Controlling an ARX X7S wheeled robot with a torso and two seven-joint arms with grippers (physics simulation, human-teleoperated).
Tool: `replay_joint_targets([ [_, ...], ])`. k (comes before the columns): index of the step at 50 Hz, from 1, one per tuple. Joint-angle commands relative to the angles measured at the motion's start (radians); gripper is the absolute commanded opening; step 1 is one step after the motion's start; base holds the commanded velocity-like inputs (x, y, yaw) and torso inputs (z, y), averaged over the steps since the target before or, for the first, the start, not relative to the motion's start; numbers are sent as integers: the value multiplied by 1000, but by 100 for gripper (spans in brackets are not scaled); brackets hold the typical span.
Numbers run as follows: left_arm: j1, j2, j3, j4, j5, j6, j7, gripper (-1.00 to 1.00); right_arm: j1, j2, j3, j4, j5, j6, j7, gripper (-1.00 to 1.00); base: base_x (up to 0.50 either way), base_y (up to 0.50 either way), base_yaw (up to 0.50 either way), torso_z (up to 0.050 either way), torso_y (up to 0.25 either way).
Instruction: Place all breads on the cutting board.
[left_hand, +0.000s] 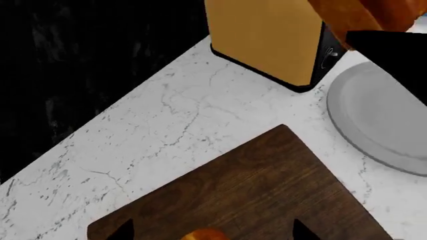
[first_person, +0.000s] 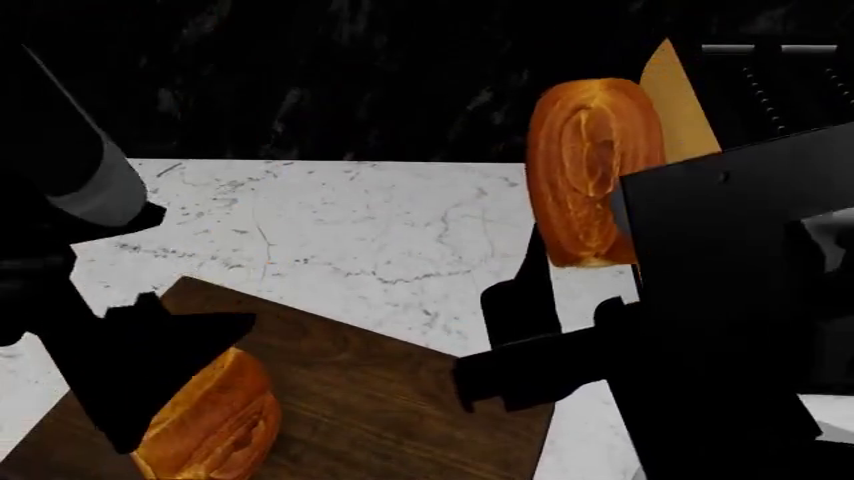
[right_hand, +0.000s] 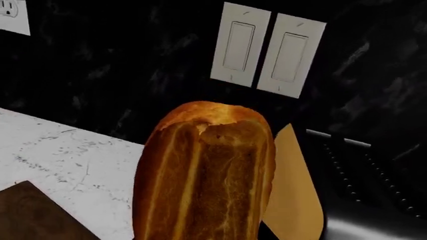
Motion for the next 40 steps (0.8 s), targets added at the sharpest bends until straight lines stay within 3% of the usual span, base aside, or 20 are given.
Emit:
replay_joint_targets([
  [1, -56, -62, -131, -44, -108, 123, 23, 100, 148, -67, -5, 104, 168, 188, -57, -100, 0, 0, 0, 0, 0],
  [10, -98, -77, -163, -140, -112, 176, -13, 100, 218, -107, -39, 186, 302, 292, -51, -100, 0, 0, 0, 0, 1],
  [14, -72, -82, -203, -144, -42, 279, -39, 100, 233, -112, -36, 213, 378, 298, -65, -100, 0, 0, 0, 0, 0],
  [15, -80, -82, -203, -145, -39, 274, -34, 100, 218, -105, -14, 216, 416, 255, -94, -100, 0, 0, 0, 0, 0],
  [22, -79, -88, -200, -133, -31, 270, -39, 100, 280, -125, -52, 255, 528, 362, -83, -100, 0, 0, 0, 0, 0],
  [40, -42, -93, -177, -131, -17, 272, -65, 100, 229, -196, -93, 377, 496, 434, -228, -100, 0, 0, 0, 1, 0],
])
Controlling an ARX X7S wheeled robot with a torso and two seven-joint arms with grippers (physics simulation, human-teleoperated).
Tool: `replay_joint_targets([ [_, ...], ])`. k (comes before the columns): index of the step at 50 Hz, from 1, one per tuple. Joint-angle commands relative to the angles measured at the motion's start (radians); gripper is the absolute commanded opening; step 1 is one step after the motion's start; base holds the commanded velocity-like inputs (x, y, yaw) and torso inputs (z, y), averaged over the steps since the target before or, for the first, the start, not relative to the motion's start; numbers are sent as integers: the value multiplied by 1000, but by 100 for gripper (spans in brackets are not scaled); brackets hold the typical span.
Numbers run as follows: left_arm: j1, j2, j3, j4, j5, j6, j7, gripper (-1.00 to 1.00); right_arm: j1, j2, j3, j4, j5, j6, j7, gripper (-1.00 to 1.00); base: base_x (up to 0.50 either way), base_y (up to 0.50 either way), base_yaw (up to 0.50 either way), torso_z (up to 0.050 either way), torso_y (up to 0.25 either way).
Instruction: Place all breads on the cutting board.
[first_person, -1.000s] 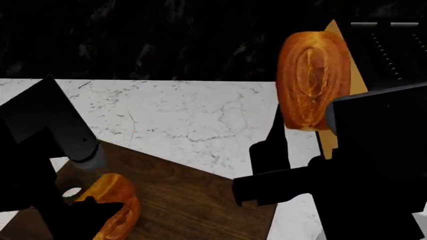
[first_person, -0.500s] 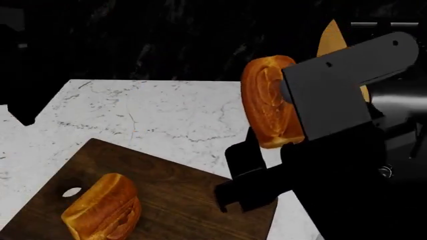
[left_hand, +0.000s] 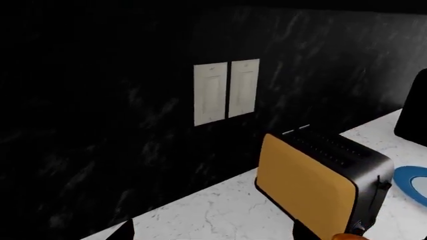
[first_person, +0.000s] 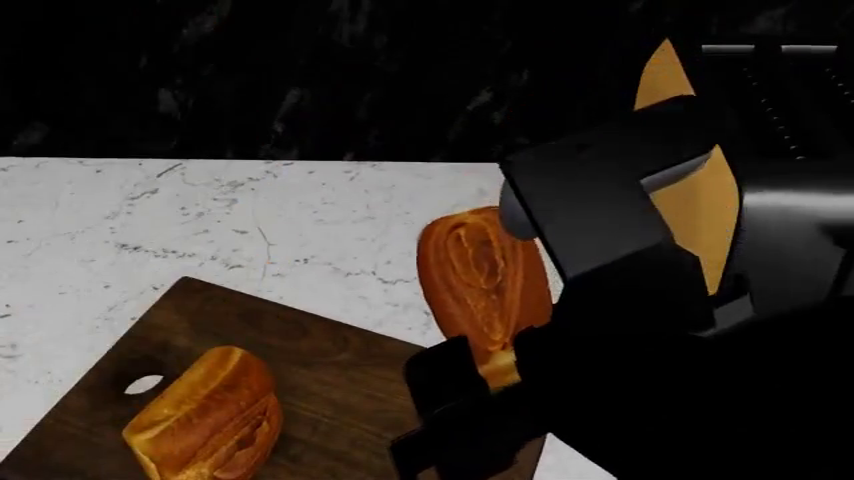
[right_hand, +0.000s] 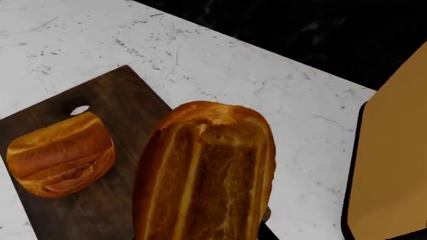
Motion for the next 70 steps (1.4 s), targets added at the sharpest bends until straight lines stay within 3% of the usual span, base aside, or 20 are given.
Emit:
replay_joint_targets([
  [1, 16, -6, -1, -1, -4, 16, -17, 100, -25, -46, -12, 80, -42, 55, -103, -100, 0, 0, 0, 0, 0],
  [53, 75, -12, 4, 30, 17, 43, -1, 100, -234, -249, -64, 292, -276, -1, -438, -100, 0, 0, 0, 0, 0],
  [54, 71, -10, 3, 25, 12, 42, -2, 100, -232, -248, -60, 298, -271, -6, -435, 100, 0, 0, 0, 0, 0],
  [70, 68, -3, 2, 20, 7, 46, -7, 100, -112, -177, -17, 178, -103, 31, -300, 100, 0, 0, 0, 0, 0],
])
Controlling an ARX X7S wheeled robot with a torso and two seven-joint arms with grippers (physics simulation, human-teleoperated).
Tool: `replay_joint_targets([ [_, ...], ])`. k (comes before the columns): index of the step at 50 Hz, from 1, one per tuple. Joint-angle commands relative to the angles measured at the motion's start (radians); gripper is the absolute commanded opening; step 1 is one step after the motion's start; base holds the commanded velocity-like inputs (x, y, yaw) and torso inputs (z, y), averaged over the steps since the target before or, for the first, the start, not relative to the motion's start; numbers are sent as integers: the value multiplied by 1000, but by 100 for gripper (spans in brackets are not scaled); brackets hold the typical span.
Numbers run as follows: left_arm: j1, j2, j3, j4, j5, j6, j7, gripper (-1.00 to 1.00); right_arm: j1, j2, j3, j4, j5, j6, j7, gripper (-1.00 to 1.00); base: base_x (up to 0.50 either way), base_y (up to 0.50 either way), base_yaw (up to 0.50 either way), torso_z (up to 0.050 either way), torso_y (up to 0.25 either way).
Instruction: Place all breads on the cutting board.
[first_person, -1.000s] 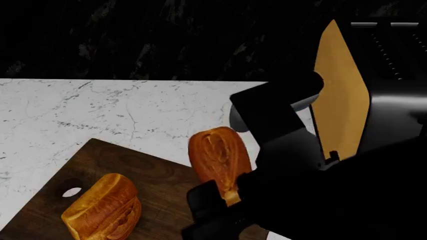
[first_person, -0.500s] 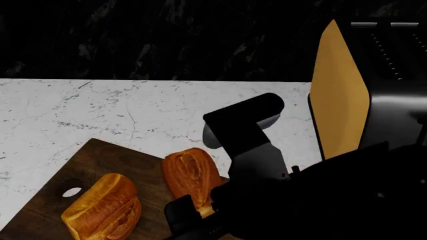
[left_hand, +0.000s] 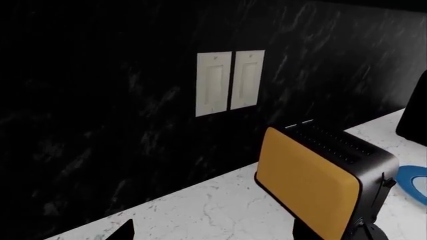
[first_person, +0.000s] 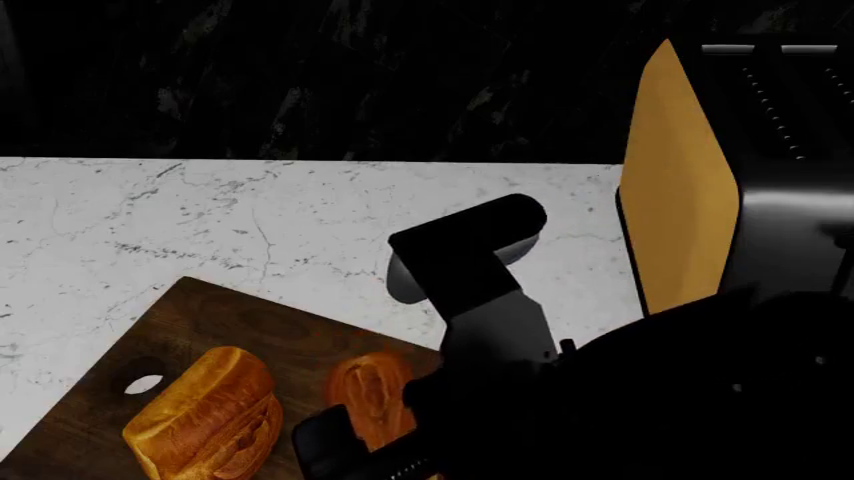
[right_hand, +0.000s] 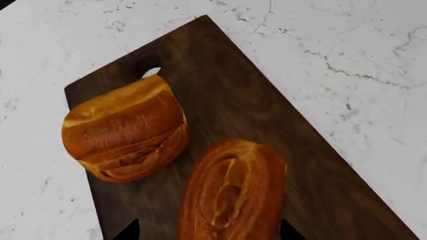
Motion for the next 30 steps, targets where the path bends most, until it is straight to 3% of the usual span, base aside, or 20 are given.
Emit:
replay_joint_targets([
  [1, 3, 2, -2, 1, 0, 6, -1, 100, 98, 50, 39, -76, 108, 19, 91, 100, 0, 0, 0, 0, 0],
  [12, 26, -19, -8, 43, 38, 35, -33, 100, 208, 151, 120, -175, 199, -28, 210, 100, 0, 0, 0, 0, 0],
  [16, 17, -58, -18, 140, 126, 60, -123, 100, 232, 201, 157, -216, 199, -71, 259, 100, 0, 0, 0, 0, 0],
  [30, 39, -175, -76, 299, 109, 104, -205, 100, 334, 310, 241, -351, 179, -103, 392, 100, 0, 0, 0, 0, 0],
])
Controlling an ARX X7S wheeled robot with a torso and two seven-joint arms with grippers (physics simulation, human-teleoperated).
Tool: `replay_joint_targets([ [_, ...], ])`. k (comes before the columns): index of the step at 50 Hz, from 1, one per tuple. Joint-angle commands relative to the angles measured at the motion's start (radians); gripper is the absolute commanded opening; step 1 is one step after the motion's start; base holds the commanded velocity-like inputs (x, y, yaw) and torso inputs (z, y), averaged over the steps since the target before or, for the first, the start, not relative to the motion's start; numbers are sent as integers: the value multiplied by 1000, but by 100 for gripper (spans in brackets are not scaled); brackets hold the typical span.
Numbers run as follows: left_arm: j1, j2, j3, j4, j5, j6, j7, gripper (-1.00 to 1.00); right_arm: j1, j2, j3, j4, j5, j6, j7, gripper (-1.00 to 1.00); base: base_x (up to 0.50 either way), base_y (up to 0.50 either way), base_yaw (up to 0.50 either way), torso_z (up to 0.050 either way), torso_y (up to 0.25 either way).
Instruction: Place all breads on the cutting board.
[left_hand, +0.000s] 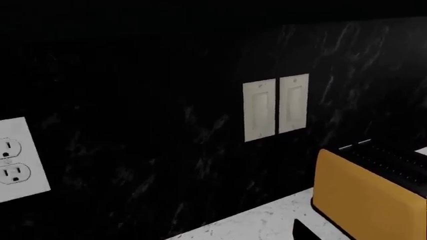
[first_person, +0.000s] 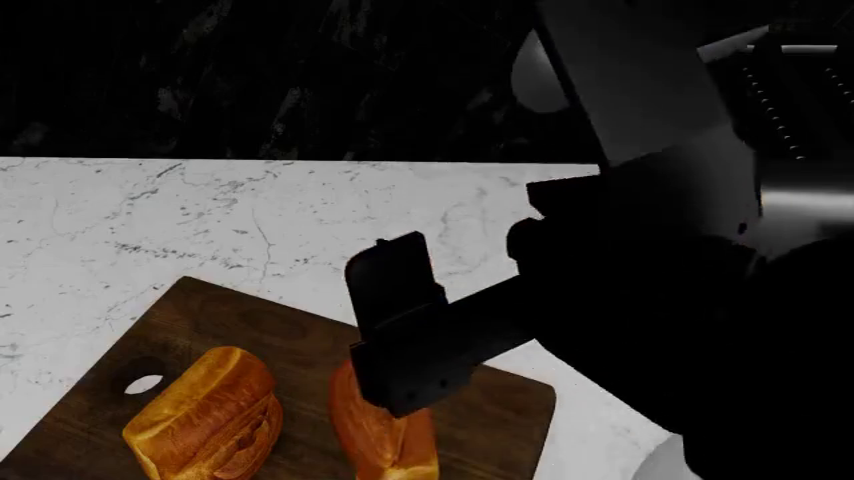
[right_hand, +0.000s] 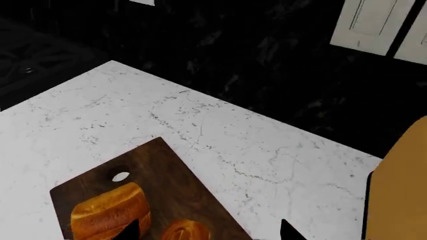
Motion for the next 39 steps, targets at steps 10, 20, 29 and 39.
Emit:
replay_joint_targets([
  [10, 78, -220, -99, 250, 6, 108, -93, 100, 136, 200, 135, -294, -5, -88, 269, 100, 0, 0, 0, 0, 0],
  [20, 148, -357, -150, 363, -16, 198, -98, 100, 121, 279, 176, -399, -33, -149, 314, 100, 0, 0, 0, 0, 0],
  [29, 292, -549, -156, 489, 32, 410, -78, 100, 34, 384, 188, -551, -120, -260, 385, 100, 0, 0, 0, 0, 0],
  [39, 416, -616, -55, 592, 144, 617, -74, 100, -73, 445, 206, -655, -192, -352, 444, 100, 0, 0, 0, 0, 0],
])
